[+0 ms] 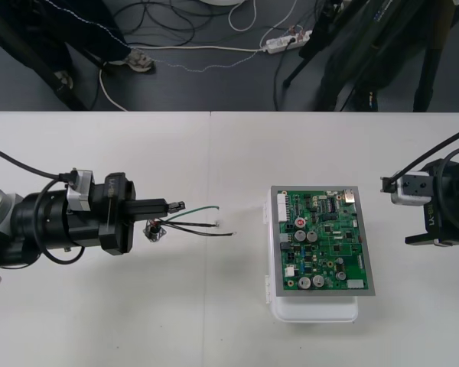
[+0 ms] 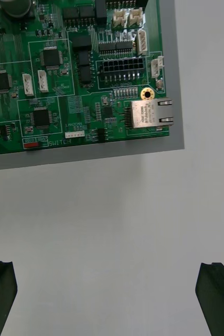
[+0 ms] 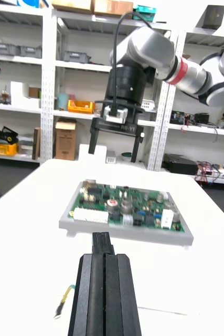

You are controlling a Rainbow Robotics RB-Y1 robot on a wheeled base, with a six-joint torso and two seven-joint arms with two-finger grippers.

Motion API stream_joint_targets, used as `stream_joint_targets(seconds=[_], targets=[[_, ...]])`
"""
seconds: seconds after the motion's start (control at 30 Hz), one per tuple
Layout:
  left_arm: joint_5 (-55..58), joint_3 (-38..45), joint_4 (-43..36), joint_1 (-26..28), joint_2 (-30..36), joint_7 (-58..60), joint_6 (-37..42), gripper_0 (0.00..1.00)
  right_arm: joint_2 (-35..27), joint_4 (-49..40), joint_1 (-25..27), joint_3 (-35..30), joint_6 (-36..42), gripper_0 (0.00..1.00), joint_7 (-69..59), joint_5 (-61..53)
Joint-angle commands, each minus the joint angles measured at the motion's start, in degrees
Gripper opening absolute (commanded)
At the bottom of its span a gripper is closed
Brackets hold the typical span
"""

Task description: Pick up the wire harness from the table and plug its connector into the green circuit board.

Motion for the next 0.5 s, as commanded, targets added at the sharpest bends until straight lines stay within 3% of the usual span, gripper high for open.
stream_joint_targets(seconds=[0.03, 0.3, 0.5], targets=[[-0.3, -4.4, 4.2, -4.1, 0.5, -8.9, -2.9, 0.0, -1.4, -1.9, -1.5, 2.5, -0.3, 1.0, -1.6, 3.3], [-1.7, -10.4, 10.6, -8.2, 1.3, -9.4, -2.8, 0.0, 0.9, -6.0, -1.5, 6.5, -0.3, 1.0, -1.3, 13.4], [-6.4, -10.5, 10.8, -10.4, 2.2, -8.0, -2.6, 0.0, 4.1, -5.8, -1.5, 8.3, -0.3, 1.0, -0.8, 16.3]])
